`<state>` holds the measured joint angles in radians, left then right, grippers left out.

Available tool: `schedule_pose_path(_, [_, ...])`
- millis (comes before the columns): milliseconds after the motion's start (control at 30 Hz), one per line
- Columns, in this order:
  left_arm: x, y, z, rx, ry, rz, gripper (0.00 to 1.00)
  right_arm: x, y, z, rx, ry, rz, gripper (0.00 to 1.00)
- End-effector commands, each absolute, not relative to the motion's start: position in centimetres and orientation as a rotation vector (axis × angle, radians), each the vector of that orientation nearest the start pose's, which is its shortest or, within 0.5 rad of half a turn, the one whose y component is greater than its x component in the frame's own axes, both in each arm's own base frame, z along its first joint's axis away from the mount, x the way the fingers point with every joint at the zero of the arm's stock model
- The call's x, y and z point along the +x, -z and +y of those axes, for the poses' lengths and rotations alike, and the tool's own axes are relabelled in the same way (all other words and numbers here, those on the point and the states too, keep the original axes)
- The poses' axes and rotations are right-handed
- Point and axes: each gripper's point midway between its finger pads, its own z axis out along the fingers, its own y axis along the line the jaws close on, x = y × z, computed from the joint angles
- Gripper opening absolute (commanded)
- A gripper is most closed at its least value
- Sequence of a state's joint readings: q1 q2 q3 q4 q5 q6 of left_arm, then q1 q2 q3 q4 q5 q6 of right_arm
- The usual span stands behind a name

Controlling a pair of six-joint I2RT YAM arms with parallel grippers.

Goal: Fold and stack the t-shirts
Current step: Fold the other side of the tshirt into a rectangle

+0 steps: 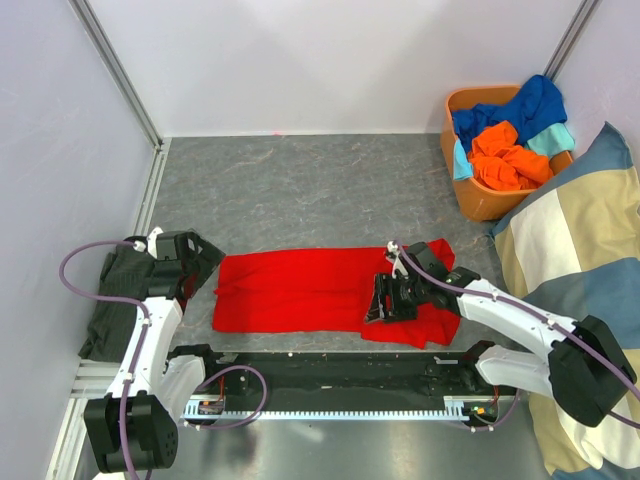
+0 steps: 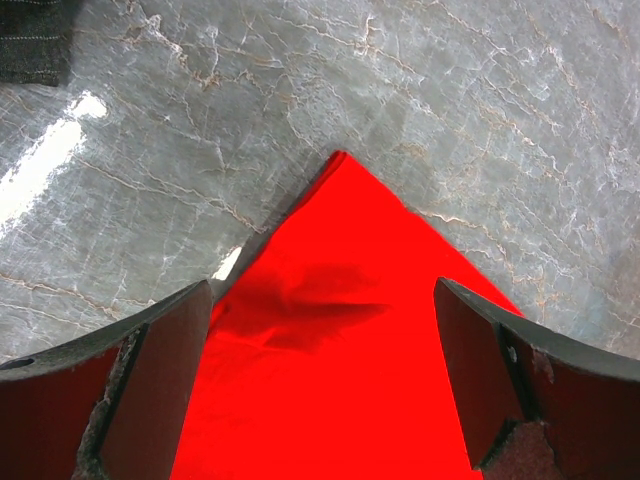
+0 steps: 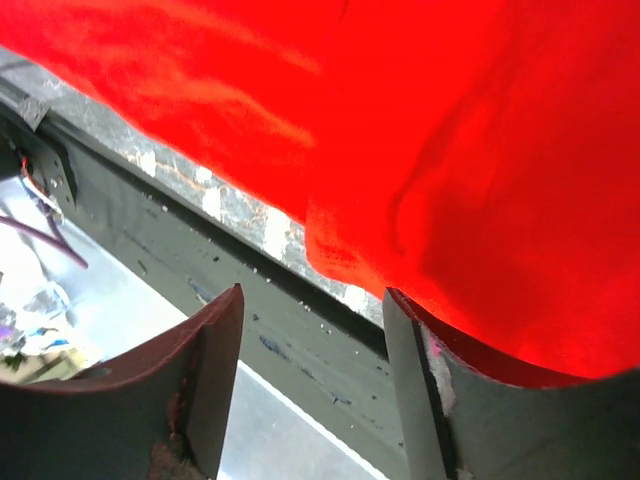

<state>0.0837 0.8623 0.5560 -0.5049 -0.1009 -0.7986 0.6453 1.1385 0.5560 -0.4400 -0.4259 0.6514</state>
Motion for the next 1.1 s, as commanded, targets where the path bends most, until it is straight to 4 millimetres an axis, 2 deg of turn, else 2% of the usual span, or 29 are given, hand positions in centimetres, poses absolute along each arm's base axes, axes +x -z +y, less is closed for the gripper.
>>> schedule_pose_path(0, [26.2,-10.6,1.1,-1.057,0.245,2.086,1.0,16.1,-9.2,22.7,-0.164,-0.935,2.645,0.67])
schedule_pose_path(200, [27.4,-12.9,1.0,-0.939,0.257,2.06,1.0,20.3,-12.2,22.6,-0.114,-0.807,2.511,0.68])
schedule_pose_path(267, [28.0,-13.8,0.7,-0.888,0.279,2.051,1.0,22.6,-12.8,21.3,-0.055,-0.648,2.469,0.68])
schedule_pose_path(300, [28.5,-14.2,0.6,-0.868,0.292,2.039,1.0,23.4,-12.9,20.5,-0.034,-0.577,2.465,0.68])
schedule_pose_path(333, [28.8,-14.6,0.5,-0.85,0.303,2.033,1.0,25.0,-13.1,18.9,0.026,-0.414,2.441,0.67])
schedule_pose_path(433, [29.5,-15.0,0.1,-0.81,0.327,2.027,1.0,27.6,-13.6,16.7,0.086,-0.215,2.389,0.64])
schedule_pose_path(467, [29.6,-14.9,-0.3,-0.794,0.351,2.04,1.0,28.7,-13.8,15.3,0.123,-0.12,2.354,0.6])
schedule_pose_path(500, [29.7,-14.8,-0.4,-0.791,0.355,2.045,1.0,29.5,-14.3,14.7,0.131,-0.081,2.336,0.59])
schedule_pose_path(600, [29.8,-14.3,-0.5,-0.781,0.357,2.071,1.0,31.6,-13.4,11.4,0.223,0.022,2.357,0.54])
schedule_pose_path(633, [29.8,-14.0,-0.6,-0.778,0.353,2.083,1.0,32.7,-12.9,9.2,0.283,0.051,2.363,0.53])
schedule_pose_path(700, [29.7,-13.8,-0.5,-0.778,0.35,2.088,1.0,33.3,-12.4,8.0,0.324,0.021,2.386,0.52])
schedule_pose_path(733, [29.8,-13.6,-0.6,-0.766,0.348,2.095,1.0,33.8,-12.3,6.6,0.357,0.03,2.382,0.53])
schedule_pose_path(800, [29.8,-13.2,-0.6,-0.764,0.347,2.106,1.0,33.9,-12.0,5.9,0.373,0.016,2.394,0.52])
schedule_pose_path(1000, [30.0,-11.9,-1.1,-0.786,0.373,2.149,1.0,33.0,-10.8,3.1,0.46,0.01,2.421,0.53])
schedule_pose_path(1067, [30.1,-11.5,-1.3,-0.793,0.39,2.155,1.0,32.6,-10.5,2.8,0.47,-0.021,2.436,0.53])
